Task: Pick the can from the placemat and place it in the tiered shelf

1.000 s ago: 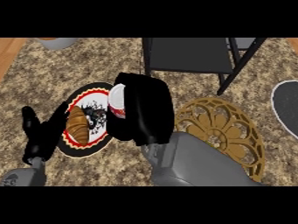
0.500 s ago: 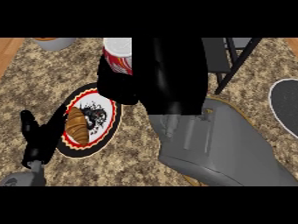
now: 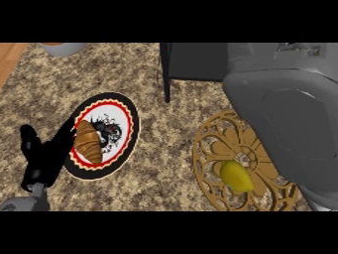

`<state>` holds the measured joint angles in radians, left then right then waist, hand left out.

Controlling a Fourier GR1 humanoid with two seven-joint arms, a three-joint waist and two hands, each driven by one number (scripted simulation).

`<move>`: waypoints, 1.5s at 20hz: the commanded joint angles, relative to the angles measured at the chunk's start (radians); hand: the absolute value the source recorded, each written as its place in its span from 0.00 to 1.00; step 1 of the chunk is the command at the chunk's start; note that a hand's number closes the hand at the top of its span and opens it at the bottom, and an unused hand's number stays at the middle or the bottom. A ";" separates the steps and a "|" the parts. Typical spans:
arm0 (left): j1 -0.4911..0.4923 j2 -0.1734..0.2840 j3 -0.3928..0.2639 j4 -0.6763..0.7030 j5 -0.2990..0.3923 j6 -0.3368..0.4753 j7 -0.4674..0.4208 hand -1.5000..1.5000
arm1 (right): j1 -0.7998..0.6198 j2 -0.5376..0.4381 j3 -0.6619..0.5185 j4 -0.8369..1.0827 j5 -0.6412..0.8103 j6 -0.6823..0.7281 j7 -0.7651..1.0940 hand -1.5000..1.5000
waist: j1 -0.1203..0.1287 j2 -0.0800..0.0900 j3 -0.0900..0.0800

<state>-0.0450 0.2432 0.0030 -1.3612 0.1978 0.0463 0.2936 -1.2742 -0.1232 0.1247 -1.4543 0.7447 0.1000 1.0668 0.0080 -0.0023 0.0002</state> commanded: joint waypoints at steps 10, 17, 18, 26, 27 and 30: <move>-0.039 -0.023 0.020 0.031 -0.008 -0.002 -0.002 0.50 | -0.033 -0.113 -0.135 0.307 -0.074 0.076 -0.247 1.00 | -0.002 0.004 -0.001; 0.033 0.008 0.033 -0.034 0.004 -0.044 0.003 0.50 | -0.085 -0.149 -0.149 0.569 -0.007 -0.018 -0.430 1.00 | 0.017 0.007 -0.001; -0.010 -0.051 -0.017 -0.024 -0.053 0.028 0.021 0.50 | -0.123 -0.167 -0.173 0.623 -0.010 -0.029 -0.453 1.00 | 0.015 0.009 -0.001; -0.042 -0.021 0.049 0.085 -0.014 -0.046 -0.049 0.50 | -0.156 -0.115 -0.178 0.803 0.048 -0.185 -0.544 1.00 | 0.014 0.011 -0.001; -0.006 -0.028 0.015 -0.037 -0.026 -0.016 0.032 0.50 | -0.203 -0.176 -0.217 0.873 0.030 -0.165 -0.599 1.00 | 0.030 0.012 -0.001; -0.048 -0.030 0.028 0.051 -0.038 -0.036 -0.044 0.50 | -0.175 -0.146 -0.219 0.914 0.037 -0.250 -0.685 1.00 | 0.025 0.015 -0.001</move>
<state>-0.0675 0.2190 0.0303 -1.3375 0.1713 0.0130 0.2705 -1.4414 -0.2684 -0.0718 -0.6263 0.7771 -0.0765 0.4725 0.0293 0.0090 0.0001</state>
